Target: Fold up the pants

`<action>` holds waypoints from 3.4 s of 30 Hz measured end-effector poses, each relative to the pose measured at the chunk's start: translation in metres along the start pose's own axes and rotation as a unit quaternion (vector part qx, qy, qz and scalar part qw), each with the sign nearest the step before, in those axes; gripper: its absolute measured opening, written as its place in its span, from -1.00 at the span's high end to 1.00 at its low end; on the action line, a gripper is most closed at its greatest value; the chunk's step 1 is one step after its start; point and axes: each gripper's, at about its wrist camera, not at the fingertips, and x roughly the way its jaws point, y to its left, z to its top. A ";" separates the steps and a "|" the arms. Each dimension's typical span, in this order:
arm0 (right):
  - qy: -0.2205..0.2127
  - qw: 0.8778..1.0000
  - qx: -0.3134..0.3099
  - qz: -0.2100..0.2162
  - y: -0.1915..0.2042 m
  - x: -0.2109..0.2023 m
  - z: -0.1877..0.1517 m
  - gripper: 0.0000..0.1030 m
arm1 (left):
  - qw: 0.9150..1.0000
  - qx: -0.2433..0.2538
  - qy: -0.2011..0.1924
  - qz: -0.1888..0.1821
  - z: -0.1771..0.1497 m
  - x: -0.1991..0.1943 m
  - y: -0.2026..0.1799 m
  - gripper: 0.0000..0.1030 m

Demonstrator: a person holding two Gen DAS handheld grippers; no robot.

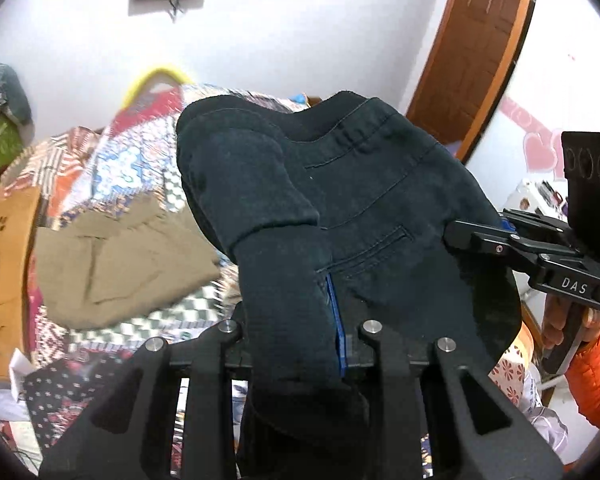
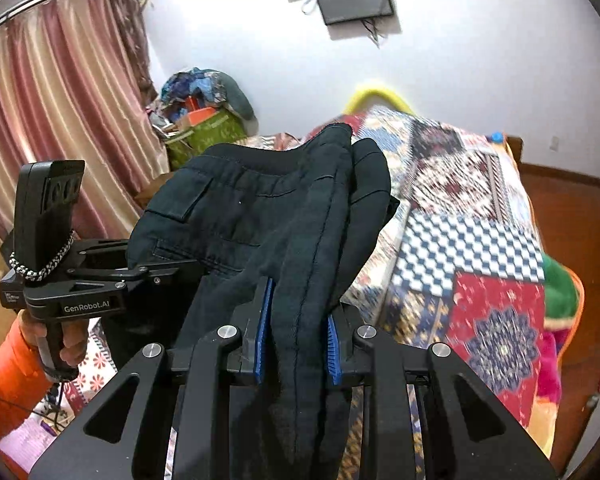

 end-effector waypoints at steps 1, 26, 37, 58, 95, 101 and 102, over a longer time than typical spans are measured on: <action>-0.003 1.000 -0.005 0.002 0.004 0.004 0.004 0.59 | 1.000 -0.004 -0.004 0.003 0.000 -0.004 0.005 0.51; -0.001 0.996 -0.072 0.050 0.072 0.166 0.080 0.59 | 0.992 -0.099 -0.032 0.072 0.028 0.005 0.203 0.51; 0.020 0.997 -0.062 0.030 0.065 0.236 0.095 0.59 | 0.991 -0.112 -0.003 0.078 0.051 0.070 0.262 0.51; 0.074 0.995 -0.060 -0.025 0.049 0.261 0.084 0.38 | 0.978 -0.144 0.008 0.153 0.032 0.073 0.309 -0.06; -0.056 0.995 -0.088 0.002 0.101 0.101 0.104 0.19 | 0.985 -0.074 -0.102 0.121 0.020 -0.075 0.150 0.57; -0.147 0.985 -0.095 0.003 0.128 0.000 0.104 0.19 | 0.970 -0.037 -0.196 0.137 0.015 -0.167 0.073 0.30; -0.158 0.983 -0.095 0.006 0.131 -0.012 0.102 0.19 | 0.968 -0.032 -0.209 0.139 0.011 -0.182 0.060 0.30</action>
